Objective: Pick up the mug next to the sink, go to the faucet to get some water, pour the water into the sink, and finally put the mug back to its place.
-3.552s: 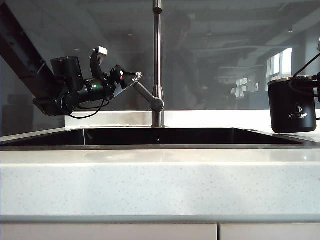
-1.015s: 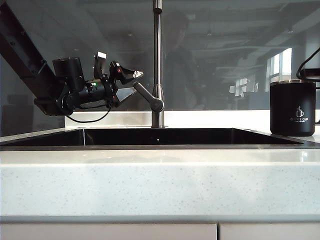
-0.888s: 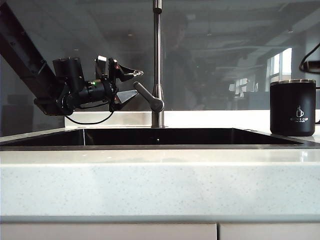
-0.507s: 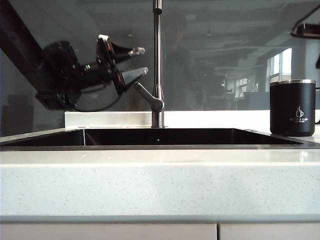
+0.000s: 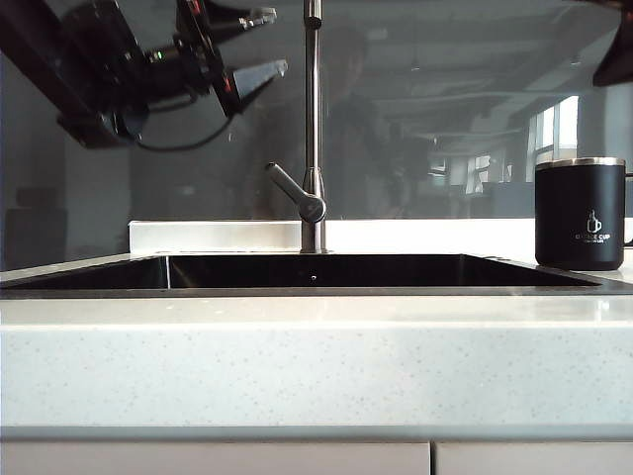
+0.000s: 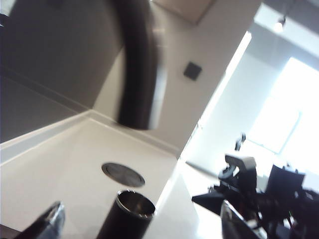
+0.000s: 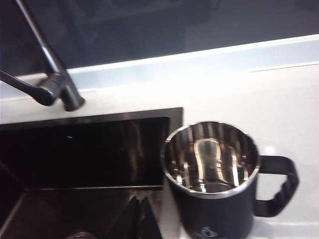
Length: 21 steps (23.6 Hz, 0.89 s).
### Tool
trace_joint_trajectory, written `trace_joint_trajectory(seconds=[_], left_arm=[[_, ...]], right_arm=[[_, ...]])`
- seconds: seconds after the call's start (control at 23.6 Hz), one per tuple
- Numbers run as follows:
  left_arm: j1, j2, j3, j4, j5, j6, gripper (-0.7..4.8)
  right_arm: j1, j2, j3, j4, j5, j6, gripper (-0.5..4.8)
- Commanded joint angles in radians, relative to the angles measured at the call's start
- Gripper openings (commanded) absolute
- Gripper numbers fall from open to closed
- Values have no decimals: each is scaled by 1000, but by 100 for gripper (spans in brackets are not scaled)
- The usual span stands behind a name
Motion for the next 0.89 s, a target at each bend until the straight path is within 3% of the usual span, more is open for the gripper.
trace_joint_trajectory(seconds=[0.04,0.25,0.34,0.55,0.89], left_arm=[[2,-54,3,49,74,9,442],[3,-162,3,48,172,-20,460],[2,-203,3,48,257,-120,459],[2,-228,3,48,224,-252,459],[0,-233,3,48,155,-332,458]], right_arm=[[26,-43,5,0,-16,17,-6],[74,-162,4,-67,-13,18,-6],[82,-241,4,-138,-12,17,-6],[82,-356,4,-236,-11,16,-6],[82,-549,-128,-225,34,38,-6]])
